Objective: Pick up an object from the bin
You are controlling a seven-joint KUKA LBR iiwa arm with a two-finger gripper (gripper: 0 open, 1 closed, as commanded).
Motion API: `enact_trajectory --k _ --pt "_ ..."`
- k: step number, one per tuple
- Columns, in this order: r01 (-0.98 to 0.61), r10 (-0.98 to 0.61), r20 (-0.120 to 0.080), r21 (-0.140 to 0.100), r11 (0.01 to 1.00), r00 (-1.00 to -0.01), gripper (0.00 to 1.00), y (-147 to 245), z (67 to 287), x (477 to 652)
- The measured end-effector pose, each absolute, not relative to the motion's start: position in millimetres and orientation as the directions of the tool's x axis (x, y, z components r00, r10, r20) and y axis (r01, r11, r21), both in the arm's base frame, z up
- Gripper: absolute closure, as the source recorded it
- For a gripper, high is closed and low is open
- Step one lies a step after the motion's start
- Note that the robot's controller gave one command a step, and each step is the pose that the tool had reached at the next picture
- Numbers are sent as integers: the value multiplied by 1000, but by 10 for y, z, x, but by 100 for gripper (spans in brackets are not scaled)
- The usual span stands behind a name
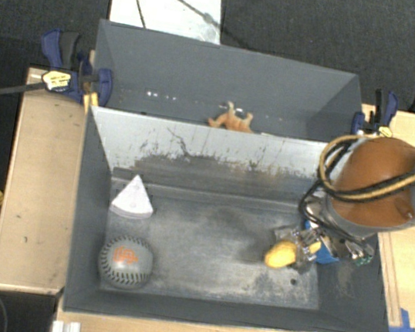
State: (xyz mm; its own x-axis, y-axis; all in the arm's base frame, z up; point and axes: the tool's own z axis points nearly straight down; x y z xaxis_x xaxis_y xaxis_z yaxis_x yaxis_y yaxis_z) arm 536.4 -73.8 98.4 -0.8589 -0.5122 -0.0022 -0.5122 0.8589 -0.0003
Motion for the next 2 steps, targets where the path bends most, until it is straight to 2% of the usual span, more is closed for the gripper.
enact_trajectory --k 2 --pt "-511 -511 0 1 860 -860 100 -735 1290 5355"
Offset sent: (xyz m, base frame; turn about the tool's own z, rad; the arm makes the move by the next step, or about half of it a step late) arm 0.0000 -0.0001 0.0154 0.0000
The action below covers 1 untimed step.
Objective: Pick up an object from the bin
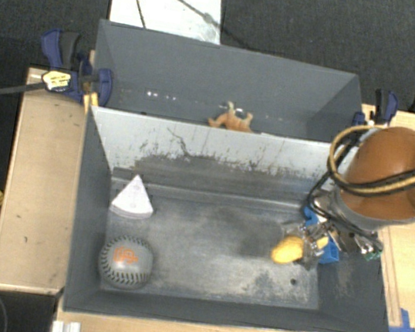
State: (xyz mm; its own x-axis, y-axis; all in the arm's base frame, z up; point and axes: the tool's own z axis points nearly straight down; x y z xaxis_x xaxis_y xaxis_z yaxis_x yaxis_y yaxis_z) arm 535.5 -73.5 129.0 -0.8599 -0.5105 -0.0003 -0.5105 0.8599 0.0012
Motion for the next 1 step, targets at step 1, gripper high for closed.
enact_trajectory --k 1 --pt "-510 -510 -5 -3 860 -860 100 -737 1414 5370"
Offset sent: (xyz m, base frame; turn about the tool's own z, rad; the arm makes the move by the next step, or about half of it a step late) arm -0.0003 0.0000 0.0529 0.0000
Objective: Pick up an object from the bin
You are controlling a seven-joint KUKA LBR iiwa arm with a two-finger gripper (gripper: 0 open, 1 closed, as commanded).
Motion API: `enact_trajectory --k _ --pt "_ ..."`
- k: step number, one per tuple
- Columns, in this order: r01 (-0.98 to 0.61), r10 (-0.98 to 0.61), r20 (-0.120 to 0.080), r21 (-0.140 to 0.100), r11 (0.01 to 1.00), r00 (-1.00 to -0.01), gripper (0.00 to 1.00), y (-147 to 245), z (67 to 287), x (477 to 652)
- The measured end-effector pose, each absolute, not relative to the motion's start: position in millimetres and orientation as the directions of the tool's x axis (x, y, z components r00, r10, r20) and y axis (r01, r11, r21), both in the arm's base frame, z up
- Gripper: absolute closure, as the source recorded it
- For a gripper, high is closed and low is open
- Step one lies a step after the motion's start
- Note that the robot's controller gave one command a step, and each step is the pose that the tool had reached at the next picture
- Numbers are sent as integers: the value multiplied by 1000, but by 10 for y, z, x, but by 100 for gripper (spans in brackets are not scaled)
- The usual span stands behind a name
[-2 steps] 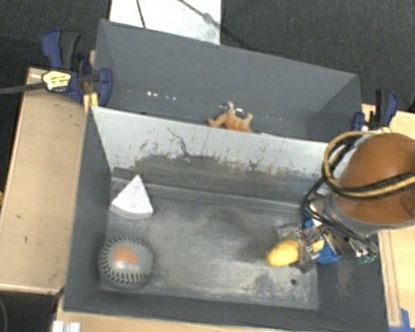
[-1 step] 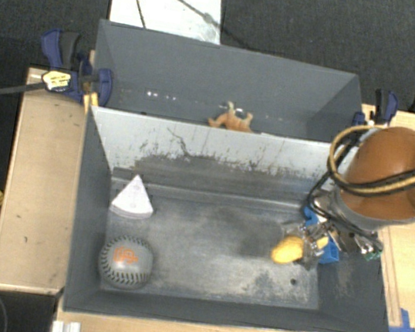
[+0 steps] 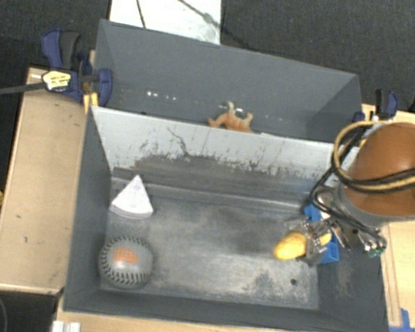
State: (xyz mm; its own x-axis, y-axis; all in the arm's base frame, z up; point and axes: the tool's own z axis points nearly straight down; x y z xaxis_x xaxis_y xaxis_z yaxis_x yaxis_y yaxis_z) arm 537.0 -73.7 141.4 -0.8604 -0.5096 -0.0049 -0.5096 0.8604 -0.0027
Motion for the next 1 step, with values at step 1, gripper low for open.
enact_trajectory --k 1 --pt "-509 -509 -2 0 861 -861 100 -734 1500 5362"
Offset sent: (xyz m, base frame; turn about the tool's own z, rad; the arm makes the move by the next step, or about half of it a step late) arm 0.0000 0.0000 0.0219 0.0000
